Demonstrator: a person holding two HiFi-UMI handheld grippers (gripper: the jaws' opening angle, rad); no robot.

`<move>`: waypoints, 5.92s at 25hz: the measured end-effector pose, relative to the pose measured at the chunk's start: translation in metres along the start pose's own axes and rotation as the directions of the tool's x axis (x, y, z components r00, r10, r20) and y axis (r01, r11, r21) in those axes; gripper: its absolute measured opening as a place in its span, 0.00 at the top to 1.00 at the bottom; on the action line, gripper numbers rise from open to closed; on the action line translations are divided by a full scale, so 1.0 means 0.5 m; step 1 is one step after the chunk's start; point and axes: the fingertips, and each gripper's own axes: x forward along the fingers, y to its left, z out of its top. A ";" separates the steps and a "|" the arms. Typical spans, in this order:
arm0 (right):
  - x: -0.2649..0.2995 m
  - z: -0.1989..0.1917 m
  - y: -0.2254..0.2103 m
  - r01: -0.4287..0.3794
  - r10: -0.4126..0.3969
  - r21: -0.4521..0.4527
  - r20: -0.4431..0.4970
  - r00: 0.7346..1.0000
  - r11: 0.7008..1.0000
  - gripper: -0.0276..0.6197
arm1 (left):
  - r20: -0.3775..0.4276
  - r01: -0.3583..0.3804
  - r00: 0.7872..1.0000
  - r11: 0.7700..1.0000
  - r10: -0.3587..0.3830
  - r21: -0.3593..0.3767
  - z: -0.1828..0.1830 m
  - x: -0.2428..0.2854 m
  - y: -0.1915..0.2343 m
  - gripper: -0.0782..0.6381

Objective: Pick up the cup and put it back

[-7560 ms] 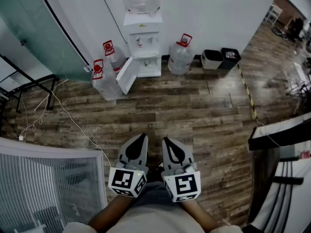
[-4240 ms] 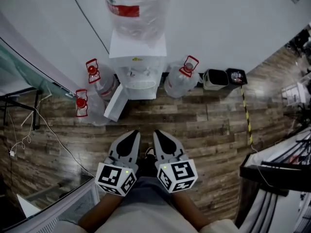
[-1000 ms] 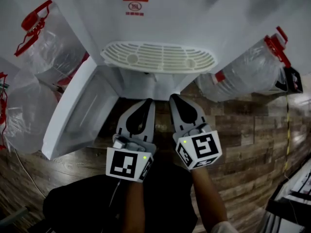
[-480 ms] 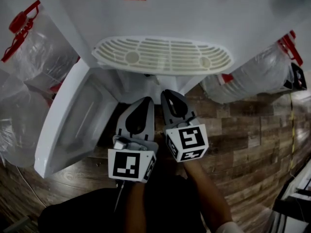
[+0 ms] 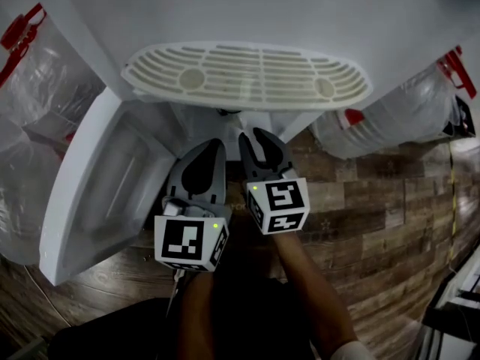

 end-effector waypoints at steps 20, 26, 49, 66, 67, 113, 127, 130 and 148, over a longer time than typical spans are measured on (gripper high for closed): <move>0.121 -0.085 -0.020 -0.031 0.030 -0.008 -0.124 0.992 0.999 0.72 | -0.029 0.042 0.999 0.997 -0.044 -0.064 -0.034 0.009 -0.034 0.88; 0.136 -0.093 -0.033 -0.012 0.009 -0.019 -0.134 0.991 1.000 0.72 | -0.032 0.048 0.998 0.996 -0.051 -0.079 -0.037 0.006 -0.040 0.88; 0.126 -0.105 -0.025 -0.055 0.045 -0.061 -0.158 0.986 0.997 0.84 | -0.021 0.005 1.000 0.994 -0.007 -0.111 -0.042 -0.008 -0.012 0.88; 0.048 -0.106 -0.018 -0.072 0.070 -0.007 -0.123 0.990 0.997 0.85 | -0.027 -0.043 0.999 0.989 0.040 -0.140 -0.046 -0.016 0.002 0.88; 0.044 -0.107 -0.019 -0.071 0.071 -0.003 -0.124 0.990 0.997 0.85 | -0.027 -0.043 0.999 0.989 0.040 -0.139 -0.045 -0.016 0.001 0.88; -0.294 0.112 0.019 -0.104 0.105 -0.008 0.039 0.994 0.995 0.85 | 0.032 -0.025 0.999 0.999 0.027 -0.043 0.064 -0.061 -0.071 0.88; -0.440 0.236 0.045 -0.104 0.105 -0.025 0.085 0.991 0.994 0.85 | 0.039 0.040 0.998 0.999 -0.040 0.006 0.225 -0.109 -0.187 0.88; -0.464 0.266 0.058 -0.094 0.095 -0.019 0.088 0.992 0.995 0.85 | 0.036 0.049 0.998 0.999 -0.049 -0.004 0.267 -0.131 -0.201 0.88; -0.553 0.498 0.151 -0.080 0.073 0.037 0.160 0.984 0.996 0.85 | 0.007 0.134 0.991 0.991 -0.134 0.028 0.494 -0.192 -0.221 0.88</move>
